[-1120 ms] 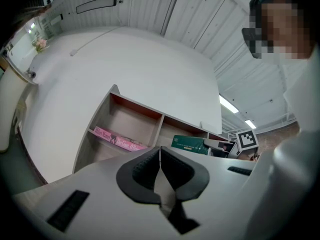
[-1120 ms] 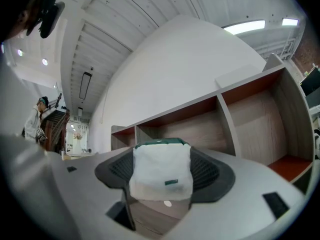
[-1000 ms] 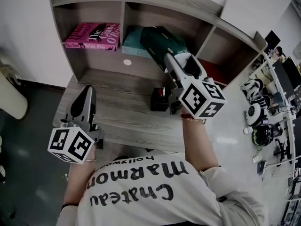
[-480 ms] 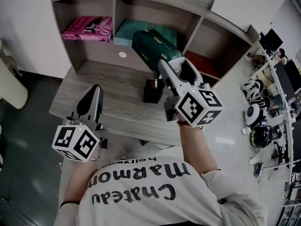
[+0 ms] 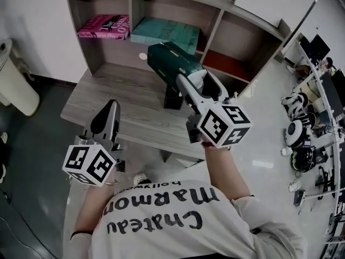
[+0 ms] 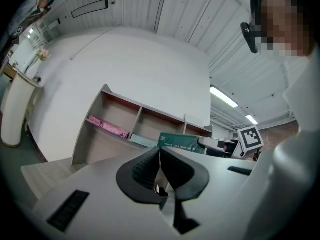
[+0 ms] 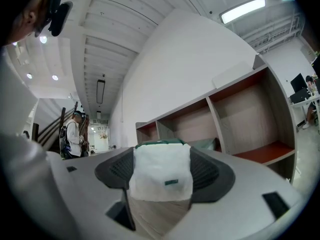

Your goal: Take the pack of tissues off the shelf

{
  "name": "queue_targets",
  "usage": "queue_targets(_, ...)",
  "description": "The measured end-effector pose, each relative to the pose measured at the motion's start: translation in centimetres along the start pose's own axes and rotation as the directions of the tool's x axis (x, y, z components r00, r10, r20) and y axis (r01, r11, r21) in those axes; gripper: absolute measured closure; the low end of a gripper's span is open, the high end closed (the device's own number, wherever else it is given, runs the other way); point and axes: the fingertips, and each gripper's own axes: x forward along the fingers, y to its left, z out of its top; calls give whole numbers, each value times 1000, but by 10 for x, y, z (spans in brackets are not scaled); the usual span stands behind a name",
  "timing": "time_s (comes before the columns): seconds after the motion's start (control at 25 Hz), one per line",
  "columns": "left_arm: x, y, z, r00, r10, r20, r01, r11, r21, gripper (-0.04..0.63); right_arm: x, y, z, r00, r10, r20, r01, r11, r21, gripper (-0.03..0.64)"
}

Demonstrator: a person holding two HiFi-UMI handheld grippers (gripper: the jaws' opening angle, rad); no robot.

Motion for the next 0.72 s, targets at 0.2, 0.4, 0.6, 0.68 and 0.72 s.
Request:
queue_targets(0.2, 5, -9, 6, 1000, -6, -13, 6, 1000, -1, 574, -1, 0, -1, 999, 3, -34, -3, 1000, -2, 278)
queue_targets(0.4, 3, -15, 15, 999, -10, -30, 11, 1000, 14, 574, -1, -1, 0, 999, -17, -49, 17, 1000, 1, 279)
queue_targets(0.6, -37, -51, -4, 1000, 19, -6, -19, 999, 26, 574, -53, -4, -19, 997, -19, -72, 17, 1000, -25, 278)
queue_targets(0.68, -47, -59, -9, 1000, 30, -3, -30, 999, 29, 574, -64, -4, -25, 996, -20, -86, 17, 999, -34, 278)
queue_targets(0.72, -50, -60, -8, 999, 36, -3, -36, 999, 28, 574, -67, -4, -26, 995, -23, -95, 19, 999, -39, 278)
